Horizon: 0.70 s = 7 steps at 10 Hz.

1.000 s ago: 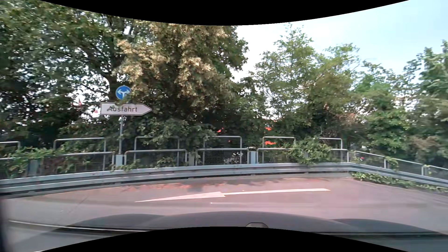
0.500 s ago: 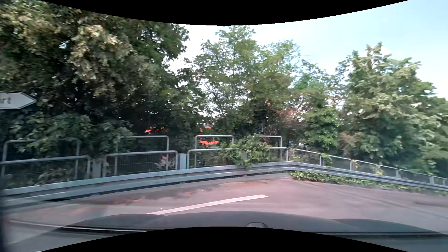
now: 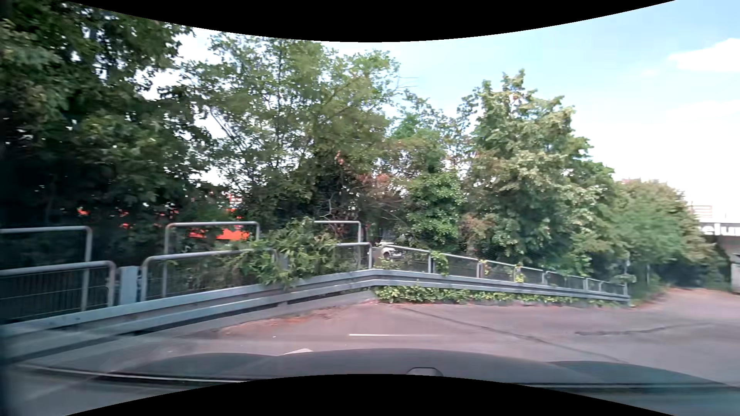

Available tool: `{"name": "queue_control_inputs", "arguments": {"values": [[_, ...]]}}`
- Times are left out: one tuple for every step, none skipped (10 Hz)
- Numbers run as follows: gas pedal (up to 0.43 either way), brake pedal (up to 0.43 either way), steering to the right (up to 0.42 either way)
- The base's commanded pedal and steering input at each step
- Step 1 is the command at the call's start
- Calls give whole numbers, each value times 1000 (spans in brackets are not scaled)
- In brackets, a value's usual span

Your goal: Follow the waypoints while adhering to traffic rules and regulations

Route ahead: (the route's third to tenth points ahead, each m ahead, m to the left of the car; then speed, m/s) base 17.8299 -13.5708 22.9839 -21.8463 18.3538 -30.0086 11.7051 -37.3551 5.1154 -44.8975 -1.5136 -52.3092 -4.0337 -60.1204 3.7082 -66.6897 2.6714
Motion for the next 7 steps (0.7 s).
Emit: {"name": "queue_control_inputs", "arguments": {"values": [[0, 0, 708], [0, 0, 699], [0, 0, 689], [0, 0, 676], [0, 0, 660], [0, 0, 639], [0, 0, 612]]}}
